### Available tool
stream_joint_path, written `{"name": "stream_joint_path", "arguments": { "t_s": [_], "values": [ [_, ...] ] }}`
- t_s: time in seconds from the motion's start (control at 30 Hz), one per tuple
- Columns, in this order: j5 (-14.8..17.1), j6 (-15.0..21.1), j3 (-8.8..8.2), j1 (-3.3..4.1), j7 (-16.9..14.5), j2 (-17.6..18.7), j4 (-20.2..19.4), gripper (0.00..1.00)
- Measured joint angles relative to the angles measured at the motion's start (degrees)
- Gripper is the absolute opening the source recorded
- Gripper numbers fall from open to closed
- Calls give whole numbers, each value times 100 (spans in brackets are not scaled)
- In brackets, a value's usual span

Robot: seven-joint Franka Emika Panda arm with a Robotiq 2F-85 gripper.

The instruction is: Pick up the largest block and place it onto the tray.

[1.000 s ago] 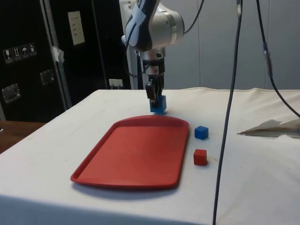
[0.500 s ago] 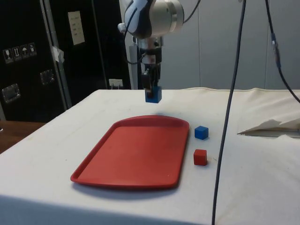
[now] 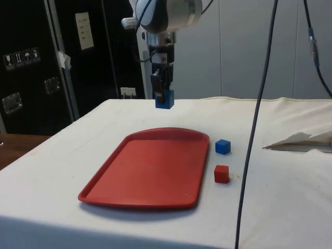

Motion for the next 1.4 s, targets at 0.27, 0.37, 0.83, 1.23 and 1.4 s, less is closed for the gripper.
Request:
{"name": "stream_joint_path", "arguments": {
  "t_s": [0.27, 0.37, 0.83, 1.23, 1.4],
  "values": [
    [-6, 0, 80, 120, 218, -109, -57, 0],
    [-6, 0, 103, 149, 269, -149, -74, 0],
    [-11, 109, 401, 258, 613, -390, -292, 0],
    [-11, 252, 756, 304, 905, -401, -453, 0],
    [-17, 327, 968, 321, 1049, -401, -544, 0]
  ]
}}
